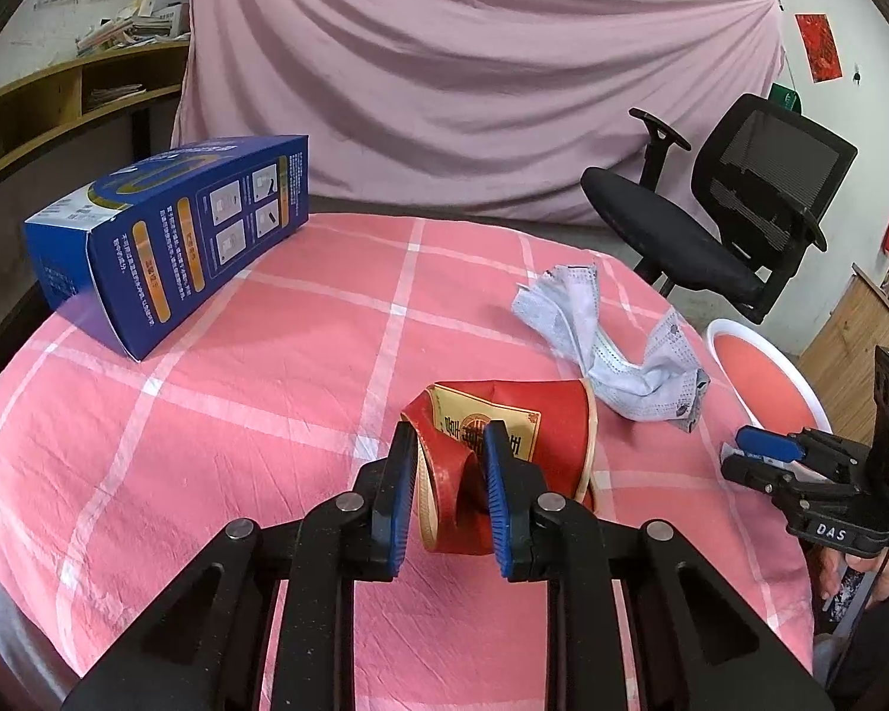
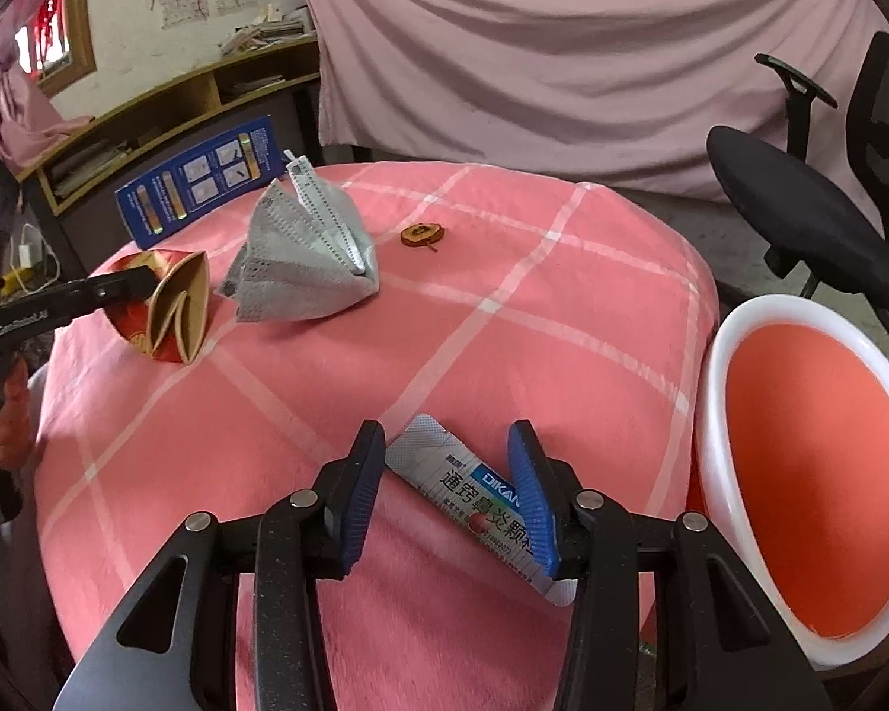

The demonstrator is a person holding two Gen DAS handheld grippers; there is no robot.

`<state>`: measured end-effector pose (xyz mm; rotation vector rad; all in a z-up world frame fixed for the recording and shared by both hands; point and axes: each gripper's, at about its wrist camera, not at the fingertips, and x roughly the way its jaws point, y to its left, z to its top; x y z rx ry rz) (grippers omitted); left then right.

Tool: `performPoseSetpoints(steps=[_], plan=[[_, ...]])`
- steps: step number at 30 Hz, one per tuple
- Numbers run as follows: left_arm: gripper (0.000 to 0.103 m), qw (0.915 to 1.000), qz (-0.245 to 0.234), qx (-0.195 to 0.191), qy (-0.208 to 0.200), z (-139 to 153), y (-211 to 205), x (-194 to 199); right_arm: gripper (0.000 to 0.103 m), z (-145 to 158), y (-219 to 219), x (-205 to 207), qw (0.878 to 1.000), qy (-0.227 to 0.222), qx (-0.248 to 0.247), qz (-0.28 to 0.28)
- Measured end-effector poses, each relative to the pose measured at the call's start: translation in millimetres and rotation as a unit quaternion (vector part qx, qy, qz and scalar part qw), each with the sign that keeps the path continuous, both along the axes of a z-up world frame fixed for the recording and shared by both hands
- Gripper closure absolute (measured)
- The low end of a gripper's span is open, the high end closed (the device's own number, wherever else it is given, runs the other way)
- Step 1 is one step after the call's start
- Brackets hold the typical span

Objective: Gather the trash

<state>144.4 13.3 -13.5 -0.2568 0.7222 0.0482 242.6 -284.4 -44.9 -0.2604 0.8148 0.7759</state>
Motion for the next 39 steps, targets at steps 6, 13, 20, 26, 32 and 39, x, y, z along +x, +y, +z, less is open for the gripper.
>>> performPoseSetpoints(steps=[6,13,20,26,32,39], plan=[[0.085,1.0000,0.001,-0.001,-0.001,-2,-2,0,0.051,-5,4,-5,1.000,-0.002,-0.003,0.008],[0.085,1.0000,-0.002,-0.006,-0.004,0,-2,-1,0.086,-6,5,-15,1.000,-0.009,0.000,-0.007],[0.087,0.9998,-0.003,-0.005,-0.020,4,-5,-6,0.098,-3,14,-18,1.000,-0.015,0.011,-0.014],[0.091,0.9987,-0.006,0.017,-0.047,14,-16,-12,0.098,10,13,-18,0.998,-0.038,0.044,-0.024],[0.091,0.9983,-0.019,0.031,-0.045,13,-28,-11,0.097,11,4,-11,0.998,-0.021,0.058,-0.027],[0.091,0.9988,-0.020,0.023,-0.039,11,-28,-11,0.064,11,-16,-18,0.998,-0.021,0.044,-0.045]])
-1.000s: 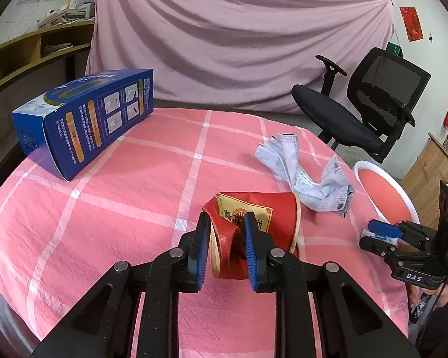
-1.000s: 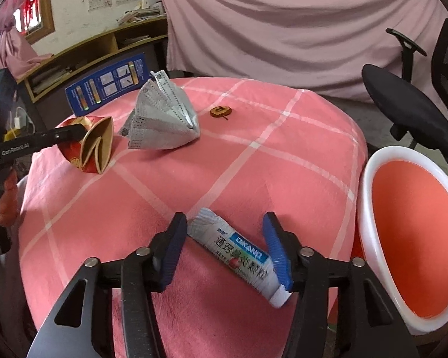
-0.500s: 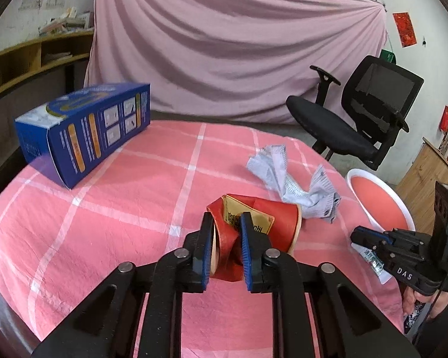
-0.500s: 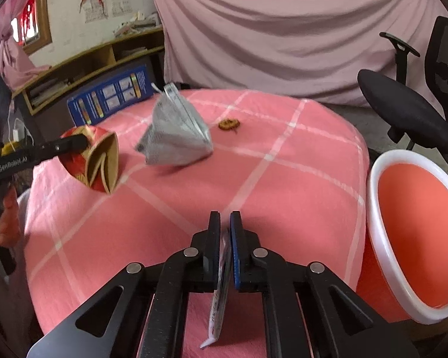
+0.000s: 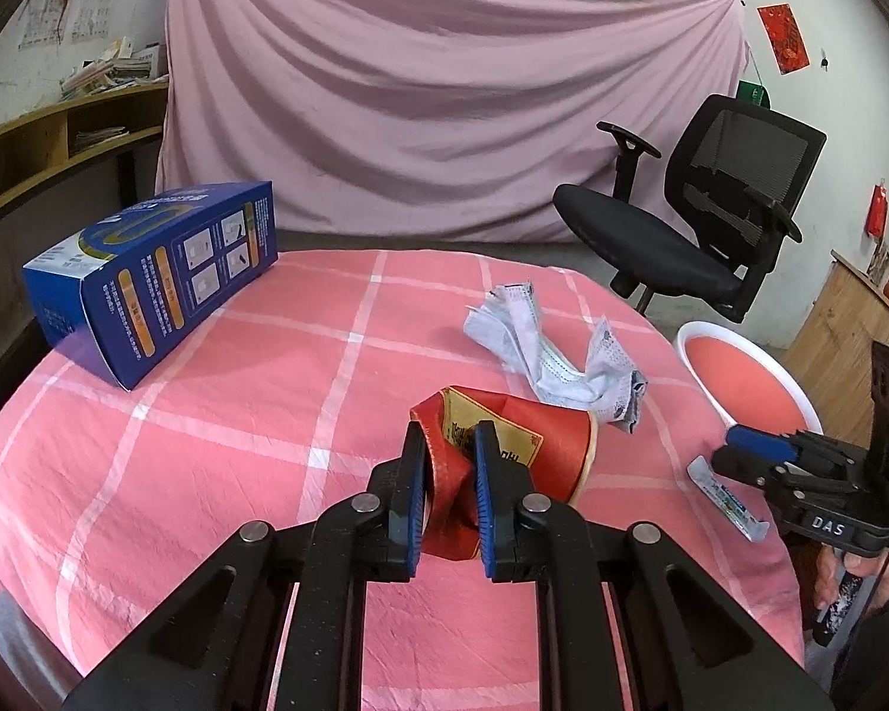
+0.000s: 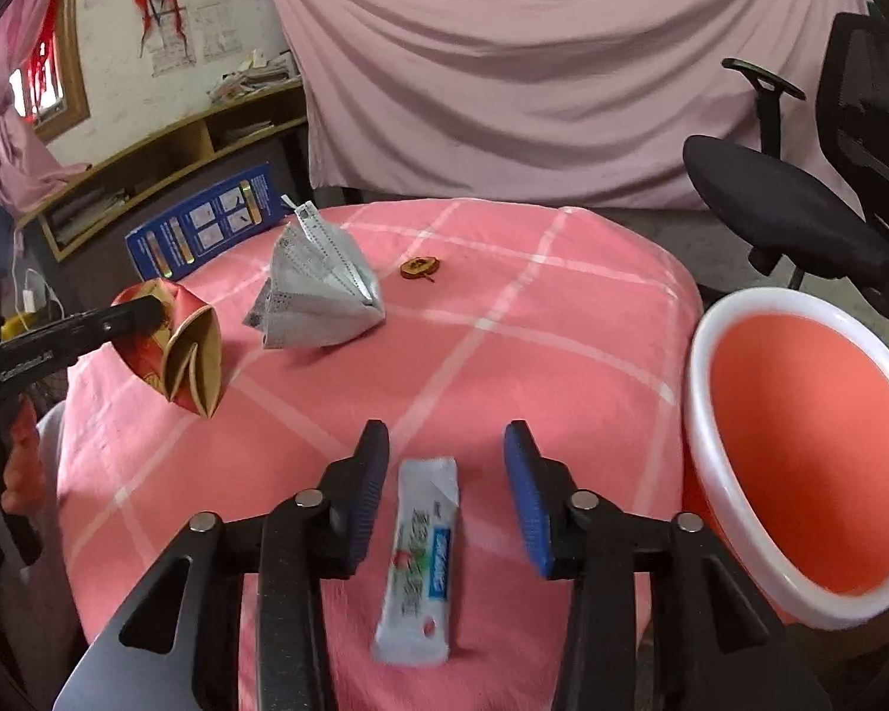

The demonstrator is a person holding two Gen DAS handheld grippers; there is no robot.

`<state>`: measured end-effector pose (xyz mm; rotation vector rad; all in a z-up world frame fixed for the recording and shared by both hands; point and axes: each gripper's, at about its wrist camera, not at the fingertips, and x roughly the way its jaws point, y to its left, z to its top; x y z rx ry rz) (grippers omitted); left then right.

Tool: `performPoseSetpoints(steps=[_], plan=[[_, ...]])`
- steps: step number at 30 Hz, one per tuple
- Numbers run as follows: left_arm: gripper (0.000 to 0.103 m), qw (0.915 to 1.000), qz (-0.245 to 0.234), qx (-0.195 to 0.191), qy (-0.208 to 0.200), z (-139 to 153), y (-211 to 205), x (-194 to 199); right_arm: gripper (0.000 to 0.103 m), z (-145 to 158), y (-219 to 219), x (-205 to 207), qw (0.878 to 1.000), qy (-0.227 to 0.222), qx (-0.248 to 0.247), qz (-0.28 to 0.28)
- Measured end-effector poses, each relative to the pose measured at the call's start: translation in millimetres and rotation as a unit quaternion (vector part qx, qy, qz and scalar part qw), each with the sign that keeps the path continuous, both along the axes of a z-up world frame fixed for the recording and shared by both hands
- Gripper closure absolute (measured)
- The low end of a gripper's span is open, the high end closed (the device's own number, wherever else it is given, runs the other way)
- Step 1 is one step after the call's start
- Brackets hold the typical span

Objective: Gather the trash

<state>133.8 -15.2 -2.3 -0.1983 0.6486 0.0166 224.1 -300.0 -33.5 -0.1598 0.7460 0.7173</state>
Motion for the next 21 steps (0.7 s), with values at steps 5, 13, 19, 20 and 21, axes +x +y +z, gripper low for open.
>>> performPoseSetpoints(steps=[5,13,19,20,21], plan=[[0.091,1.0000,-0.007,-0.002,-0.001,0,-2,-5,0.064,-1,-6,-16,1.000,0.011,-0.014,0.003],[0.091,0.9999,-0.012,-0.004,-0.003,1,-4,-11,0.084,-12,11,-28,0.999,0.008,-0.050,0.015],[0.091,0.9995,-0.016,0.002,-0.026,8,-10,-15,0.085,-7,10,-28,0.999,-0.016,-0.034,-0.003],[0.091,0.9992,-0.017,0.006,-0.035,11,-13,-16,0.085,-2,8,-29,0.999,-0.028,-0.022,-0.006],[0.091,0.9987,-0.018,0.010,-0.046,15,-15,-17,0.085,3,7,-31,0.999,-0.042,-0.010,-0.010]])
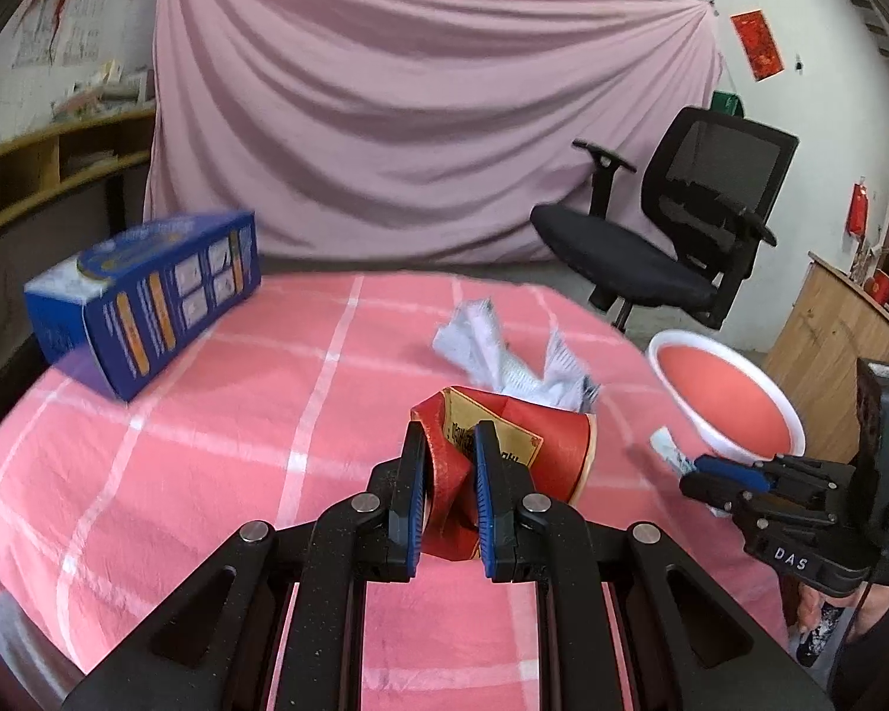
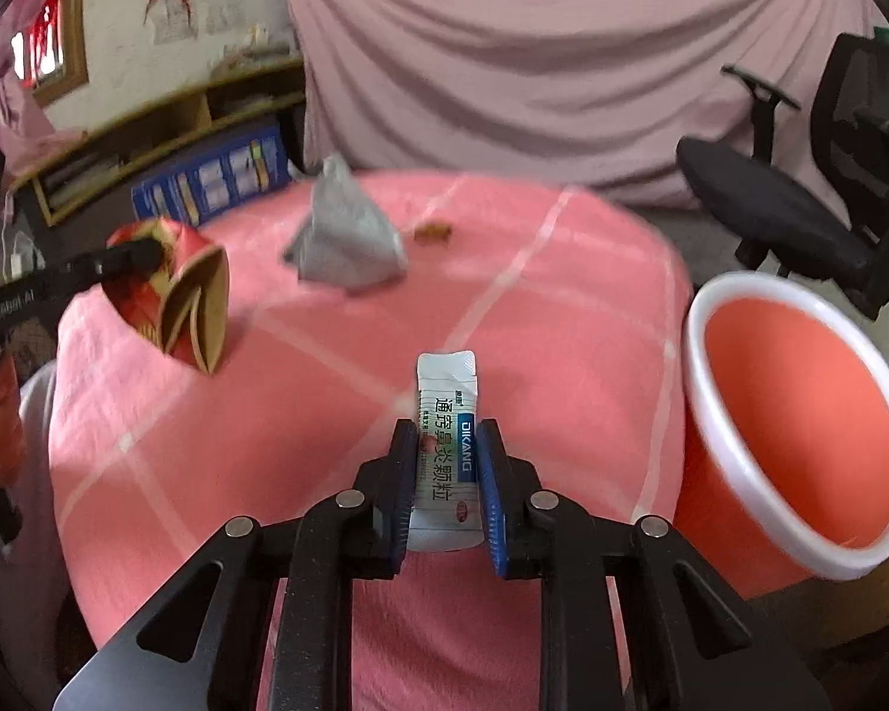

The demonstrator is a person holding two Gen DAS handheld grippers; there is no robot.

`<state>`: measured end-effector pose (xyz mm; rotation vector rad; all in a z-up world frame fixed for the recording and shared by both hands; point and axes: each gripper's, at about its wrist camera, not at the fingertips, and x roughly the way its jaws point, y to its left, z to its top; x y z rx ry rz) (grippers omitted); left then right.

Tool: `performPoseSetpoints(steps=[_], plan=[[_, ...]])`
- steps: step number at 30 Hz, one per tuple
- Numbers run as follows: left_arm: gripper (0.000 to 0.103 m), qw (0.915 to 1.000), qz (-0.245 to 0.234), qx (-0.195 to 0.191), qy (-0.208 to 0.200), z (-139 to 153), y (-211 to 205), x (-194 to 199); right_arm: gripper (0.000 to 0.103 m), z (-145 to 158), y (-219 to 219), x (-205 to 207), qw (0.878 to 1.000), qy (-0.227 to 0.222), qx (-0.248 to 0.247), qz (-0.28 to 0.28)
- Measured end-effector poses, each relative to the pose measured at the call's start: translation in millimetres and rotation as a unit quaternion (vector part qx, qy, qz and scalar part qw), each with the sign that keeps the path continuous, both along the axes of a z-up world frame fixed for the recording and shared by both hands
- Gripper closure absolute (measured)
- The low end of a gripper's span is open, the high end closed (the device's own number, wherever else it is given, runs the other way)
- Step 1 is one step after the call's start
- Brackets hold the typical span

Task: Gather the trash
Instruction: 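Carry the packet and sachet over the bucket and open both grippers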

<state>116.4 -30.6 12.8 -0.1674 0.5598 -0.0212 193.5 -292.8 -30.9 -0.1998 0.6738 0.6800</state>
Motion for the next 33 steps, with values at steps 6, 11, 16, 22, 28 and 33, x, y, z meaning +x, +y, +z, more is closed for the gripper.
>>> performPoseSetpoints(steps=[6,11,16,22,28,33], plan=[[0.091,0.9971,-0.012,0.020,-0.072,28,-24,5,0.085,45,-10,-15,0.988,-0.122,0.091,-0.026],[0.091,0.9895,-0.033,0.026,-0.138,59,-49,22,0.085,90,-27,-21,0.961,-0.225,0.145,-0.068],[0.091,0.9777,-0.063,0.023,-0.199,92,-79,48,0.085,127,-50,-5,0.933,-0.283,0.184,-0.126],[0.091,0.9666,-0.107,0.029,-0.231,111,-126,82,0.084,129,-103,14,0.897,-0.302,0.231,-0.226],[0.091,0.9664,-0.159,0.032,-0.200,100,-177,120,0.084,98,-150,29,0.887,-0.272,0.229,-0.295],[0.091,0.9724,-0.188,0.033,-0.135,79,-215,153,0.084,72,-167,47,0.893,-0.234,0.207,-0.325]])
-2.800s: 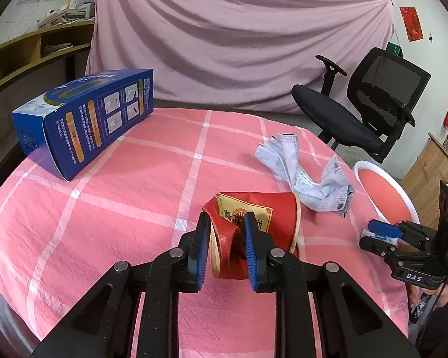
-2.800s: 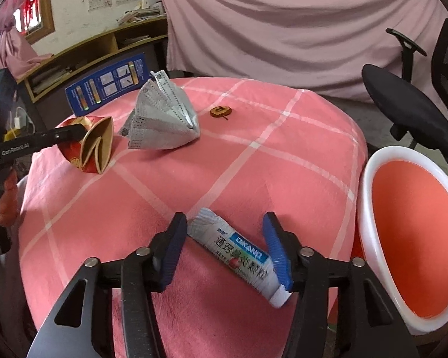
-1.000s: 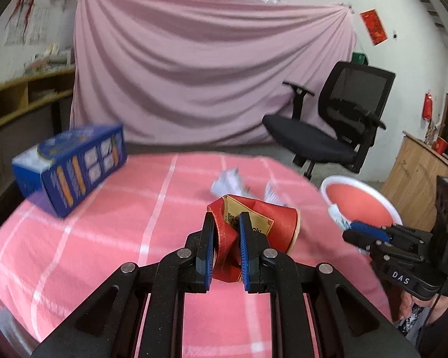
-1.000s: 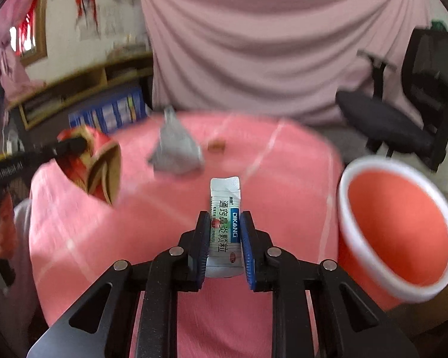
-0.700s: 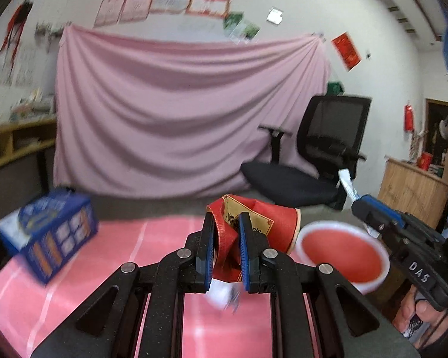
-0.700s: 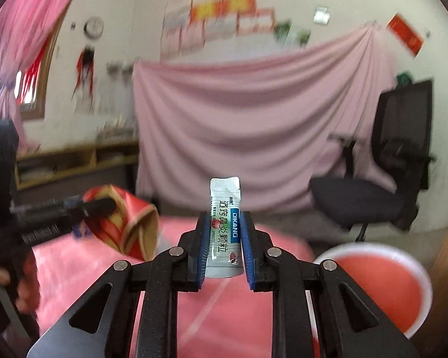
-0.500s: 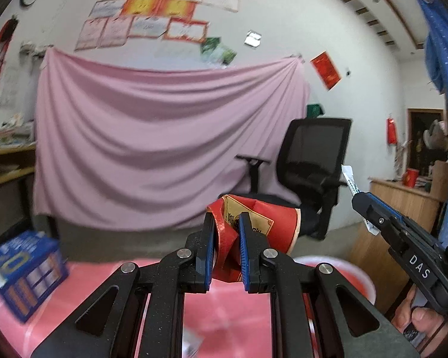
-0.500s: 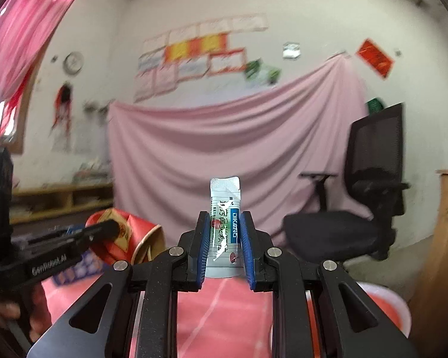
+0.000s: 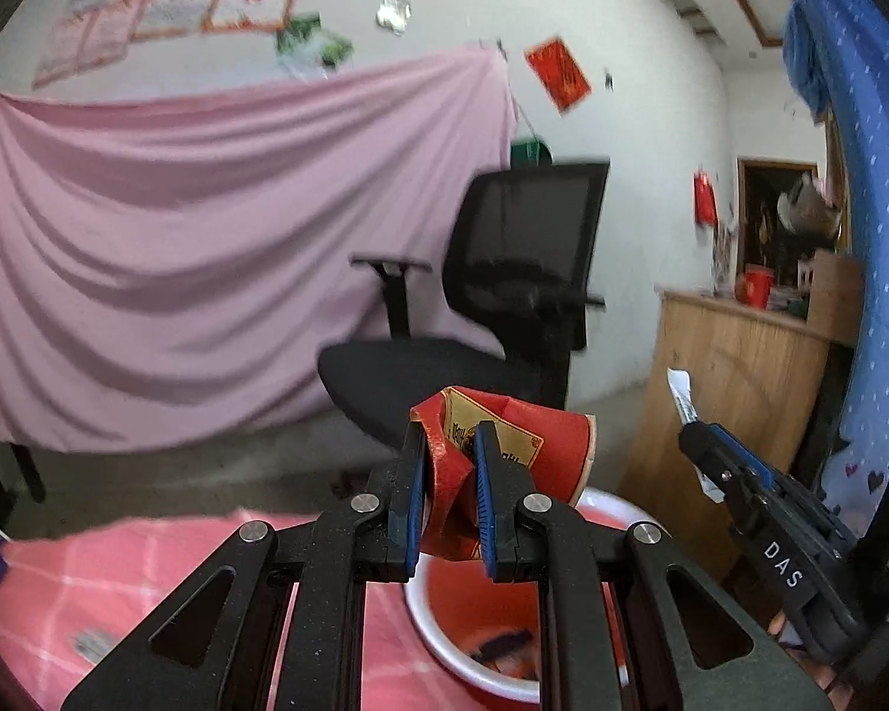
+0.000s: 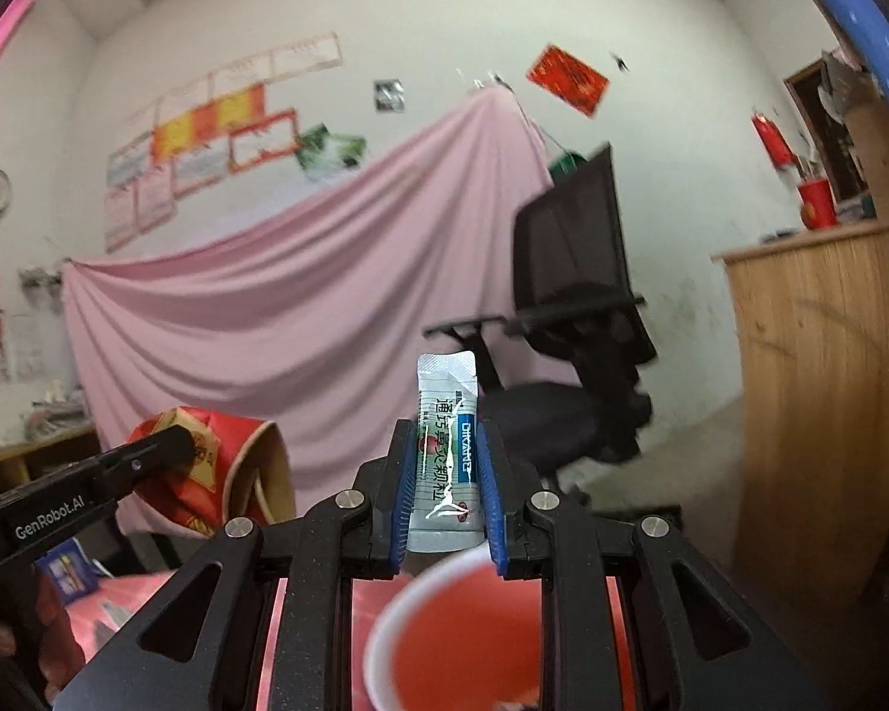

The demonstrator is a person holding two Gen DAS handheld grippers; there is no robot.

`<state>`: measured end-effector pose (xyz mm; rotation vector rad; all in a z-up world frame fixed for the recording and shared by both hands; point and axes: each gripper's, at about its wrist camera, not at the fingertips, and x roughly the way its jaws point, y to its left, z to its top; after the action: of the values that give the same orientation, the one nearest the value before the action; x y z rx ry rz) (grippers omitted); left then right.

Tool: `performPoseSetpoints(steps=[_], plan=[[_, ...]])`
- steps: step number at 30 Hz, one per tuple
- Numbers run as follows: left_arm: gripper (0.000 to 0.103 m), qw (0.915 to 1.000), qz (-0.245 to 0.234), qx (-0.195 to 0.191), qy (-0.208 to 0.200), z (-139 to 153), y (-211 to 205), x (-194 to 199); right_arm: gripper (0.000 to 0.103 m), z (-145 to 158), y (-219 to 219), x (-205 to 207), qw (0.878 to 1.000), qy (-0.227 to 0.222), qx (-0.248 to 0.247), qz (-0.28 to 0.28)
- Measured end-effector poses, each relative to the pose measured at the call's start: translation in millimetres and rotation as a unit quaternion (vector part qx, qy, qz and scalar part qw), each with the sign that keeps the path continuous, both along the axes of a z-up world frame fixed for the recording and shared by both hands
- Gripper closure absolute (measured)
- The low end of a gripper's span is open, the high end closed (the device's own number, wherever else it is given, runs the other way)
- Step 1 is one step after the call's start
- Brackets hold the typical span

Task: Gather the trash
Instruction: 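Carry the packet and sachet over the bucket and open both grippers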

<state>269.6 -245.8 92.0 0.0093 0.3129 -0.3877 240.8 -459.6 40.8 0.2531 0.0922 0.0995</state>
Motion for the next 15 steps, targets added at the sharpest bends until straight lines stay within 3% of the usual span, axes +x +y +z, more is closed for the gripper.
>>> performPoseSetpoints(steps=[8,15], plan=[[0.091,0.9963,0.003,0.014,0.085,-29,-28,39,0.083,-27,-14,20,0.997,0.079,0.018,0.000],[0.089,0.9861,0.006,0.007,0.166,-49,-30,63,0.083,-34,-12,25,0.994,0.109,0.023,0.002]])
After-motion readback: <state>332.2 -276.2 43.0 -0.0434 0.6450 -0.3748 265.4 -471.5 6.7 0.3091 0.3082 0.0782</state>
